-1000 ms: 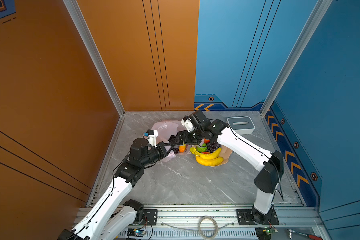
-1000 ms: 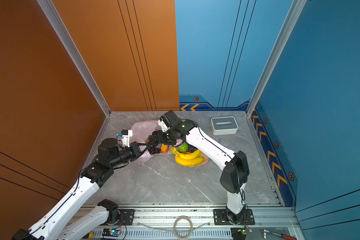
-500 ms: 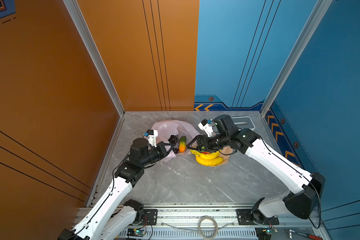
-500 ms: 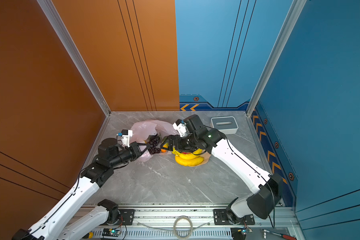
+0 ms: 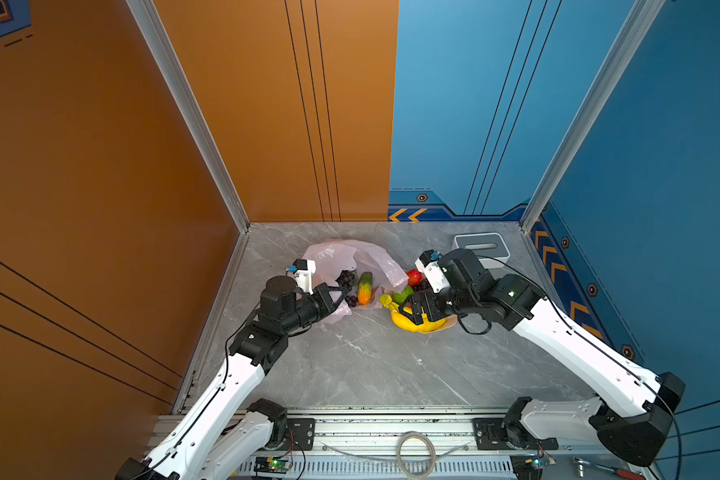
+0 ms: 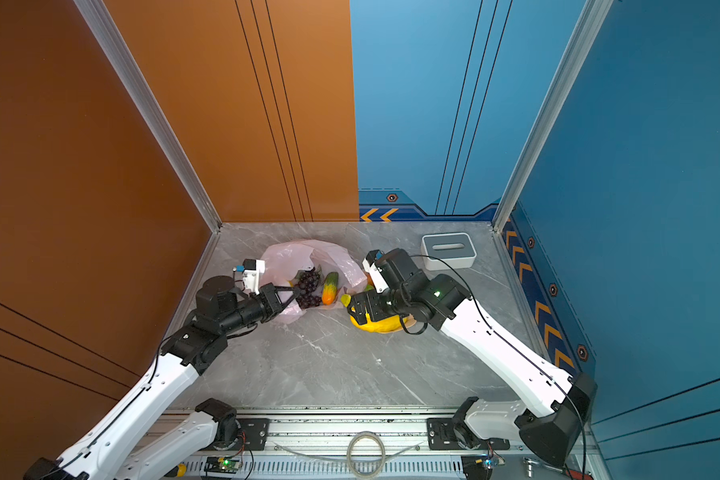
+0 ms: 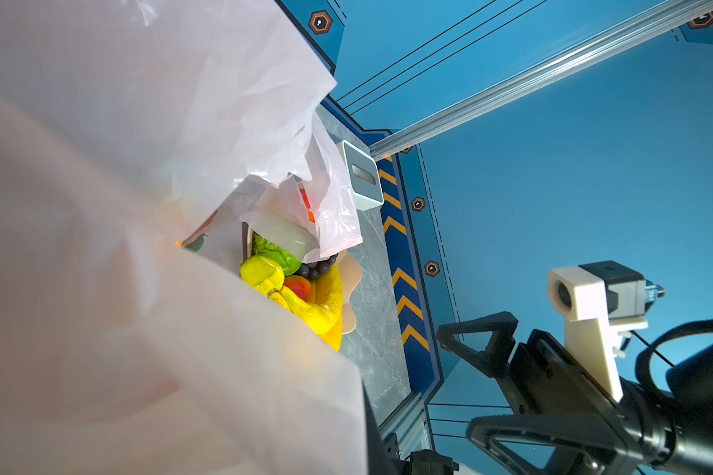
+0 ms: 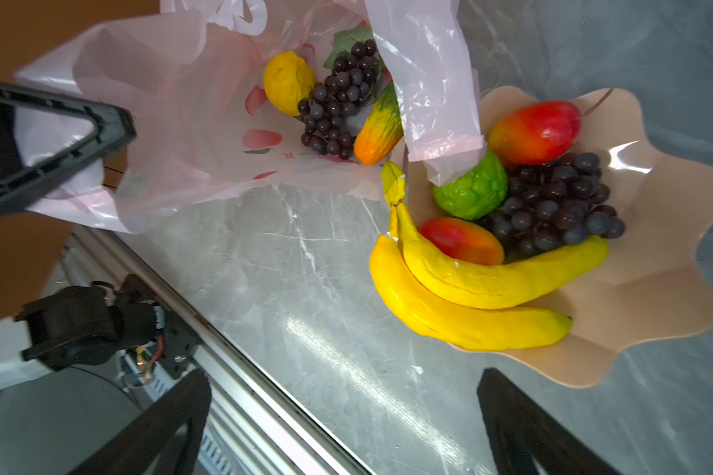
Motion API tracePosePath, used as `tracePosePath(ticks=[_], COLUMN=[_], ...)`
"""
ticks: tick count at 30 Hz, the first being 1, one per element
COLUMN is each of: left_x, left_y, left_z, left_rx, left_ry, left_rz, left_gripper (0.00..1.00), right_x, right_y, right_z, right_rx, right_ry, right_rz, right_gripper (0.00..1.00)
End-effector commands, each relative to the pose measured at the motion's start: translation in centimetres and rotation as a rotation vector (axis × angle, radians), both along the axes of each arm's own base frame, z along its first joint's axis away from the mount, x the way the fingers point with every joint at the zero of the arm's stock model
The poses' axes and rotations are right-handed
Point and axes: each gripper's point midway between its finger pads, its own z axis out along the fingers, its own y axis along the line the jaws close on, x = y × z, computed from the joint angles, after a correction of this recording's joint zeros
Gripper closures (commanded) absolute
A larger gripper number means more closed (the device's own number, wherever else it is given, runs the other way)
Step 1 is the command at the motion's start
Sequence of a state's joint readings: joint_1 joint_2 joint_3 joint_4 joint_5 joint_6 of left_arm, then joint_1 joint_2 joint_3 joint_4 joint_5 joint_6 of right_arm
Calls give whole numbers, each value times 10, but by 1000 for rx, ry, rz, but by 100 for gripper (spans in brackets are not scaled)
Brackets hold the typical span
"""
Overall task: Place the fruits into the plastic bag
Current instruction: 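Withdraw the right gripper from the bag toward the fruit plate, then lower the right gripper onto the banana bunch stem on the plate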
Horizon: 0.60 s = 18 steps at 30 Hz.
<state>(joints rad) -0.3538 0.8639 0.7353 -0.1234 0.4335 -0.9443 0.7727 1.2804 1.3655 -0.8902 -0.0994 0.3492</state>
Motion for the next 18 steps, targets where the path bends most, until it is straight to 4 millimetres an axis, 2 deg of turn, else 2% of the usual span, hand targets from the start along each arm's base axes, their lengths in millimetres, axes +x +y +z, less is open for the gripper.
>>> tracePosePath(ticks=[1, 7, 18], left_x=[1, 2, 2], left_y=[4, 5, 5], left_z=[4, 3, 3], left_rx=[-4, -3, -3], left_ry=[-14, -12, -11], left_rz=[21, 23, 24], left_gripper=[100, 100, 100], right_x=[10, 11, 24], right_y=[-25, -17, 22], right_z=[-4, -20, -55], right_rx=[-203, -376, -555], right_ry=[-101, -111, -108], right_rz=[-22, 41, 154], right_gripper=[0, 0, 0])
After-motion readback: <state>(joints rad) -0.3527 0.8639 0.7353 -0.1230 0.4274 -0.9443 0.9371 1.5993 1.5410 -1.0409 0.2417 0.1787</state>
